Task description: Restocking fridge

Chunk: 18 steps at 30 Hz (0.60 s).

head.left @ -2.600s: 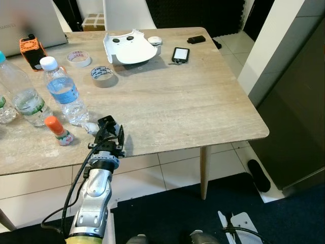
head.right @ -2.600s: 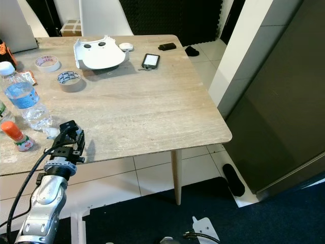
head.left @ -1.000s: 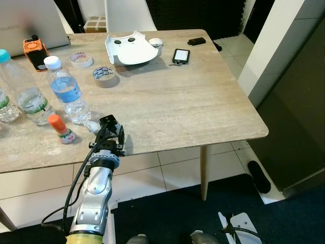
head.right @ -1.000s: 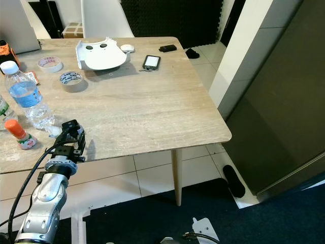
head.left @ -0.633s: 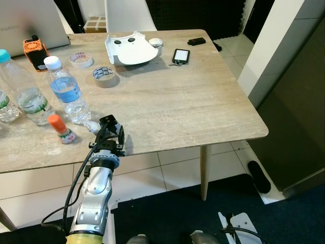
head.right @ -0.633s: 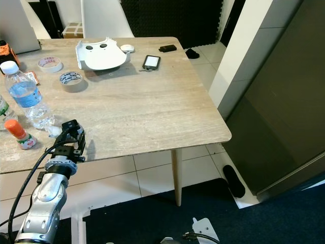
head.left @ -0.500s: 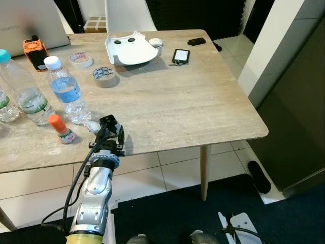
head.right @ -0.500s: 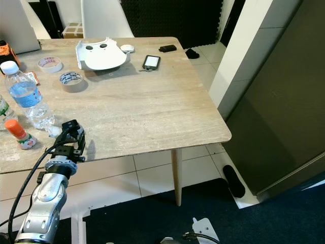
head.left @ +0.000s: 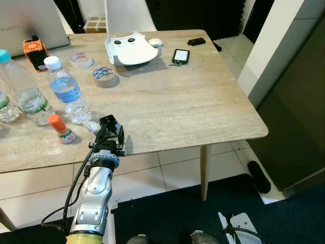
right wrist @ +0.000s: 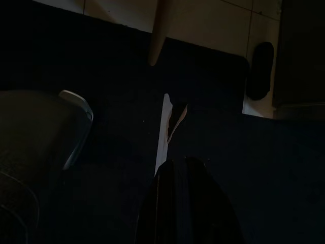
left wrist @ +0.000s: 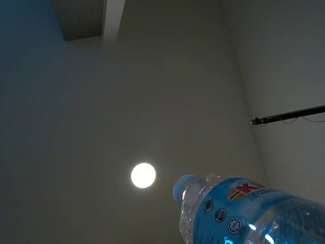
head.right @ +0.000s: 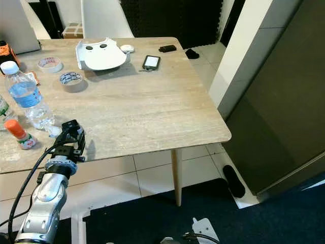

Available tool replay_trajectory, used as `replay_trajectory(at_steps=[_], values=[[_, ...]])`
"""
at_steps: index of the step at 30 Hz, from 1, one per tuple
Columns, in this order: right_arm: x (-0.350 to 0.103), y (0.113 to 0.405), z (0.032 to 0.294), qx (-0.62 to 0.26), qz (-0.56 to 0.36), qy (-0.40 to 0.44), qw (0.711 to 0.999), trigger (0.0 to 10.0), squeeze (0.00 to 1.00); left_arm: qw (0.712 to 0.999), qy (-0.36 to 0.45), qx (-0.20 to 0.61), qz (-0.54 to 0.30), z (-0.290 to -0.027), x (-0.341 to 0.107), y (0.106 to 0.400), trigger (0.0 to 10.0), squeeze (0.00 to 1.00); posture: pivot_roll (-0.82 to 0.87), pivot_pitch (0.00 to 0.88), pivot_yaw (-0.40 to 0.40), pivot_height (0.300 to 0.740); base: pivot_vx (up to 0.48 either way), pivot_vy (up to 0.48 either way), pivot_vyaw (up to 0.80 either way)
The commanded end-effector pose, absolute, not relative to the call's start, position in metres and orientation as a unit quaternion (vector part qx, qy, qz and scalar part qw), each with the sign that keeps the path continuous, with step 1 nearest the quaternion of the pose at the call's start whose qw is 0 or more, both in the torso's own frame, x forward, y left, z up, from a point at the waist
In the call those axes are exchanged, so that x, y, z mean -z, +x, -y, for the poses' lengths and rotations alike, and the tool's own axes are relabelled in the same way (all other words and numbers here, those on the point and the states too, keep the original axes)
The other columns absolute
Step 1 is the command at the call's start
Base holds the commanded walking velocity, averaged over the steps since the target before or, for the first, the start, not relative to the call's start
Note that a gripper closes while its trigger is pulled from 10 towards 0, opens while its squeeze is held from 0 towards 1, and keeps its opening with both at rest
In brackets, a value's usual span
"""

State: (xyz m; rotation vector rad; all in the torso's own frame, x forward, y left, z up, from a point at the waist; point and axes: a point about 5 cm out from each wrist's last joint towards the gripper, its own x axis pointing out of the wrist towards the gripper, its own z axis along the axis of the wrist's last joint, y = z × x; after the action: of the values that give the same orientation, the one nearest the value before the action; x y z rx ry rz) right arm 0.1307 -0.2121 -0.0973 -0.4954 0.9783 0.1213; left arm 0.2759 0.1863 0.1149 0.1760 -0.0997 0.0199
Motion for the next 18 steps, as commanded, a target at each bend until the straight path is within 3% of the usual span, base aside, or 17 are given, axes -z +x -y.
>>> replay_trajectory(at_steps=[1, 18], values=[[0.099, 0.126, 0.213, -0.059, -0.473, -0.236, 0.847, 10.0, 0.01, 0.995, 0.098, -0.01, 0.033, -0.1872, -0.109, 0.275, 10.0, 0.0, 0.04, 0.099, -0.061, 0.74, 0.0, 0.0, 0.0], [0.0991, 0.1258, 0.2133, -0.06, -0.474, -0.237, 0.846, 10.0, 0.01, 0.994, 0.103, -0.011, 0.03, -0.1876, -0.108, 0.2759, 10.0, 0.0, 0.04, 0.096, -0.06, 0.74, 0.0, 0.0, 0.0]])
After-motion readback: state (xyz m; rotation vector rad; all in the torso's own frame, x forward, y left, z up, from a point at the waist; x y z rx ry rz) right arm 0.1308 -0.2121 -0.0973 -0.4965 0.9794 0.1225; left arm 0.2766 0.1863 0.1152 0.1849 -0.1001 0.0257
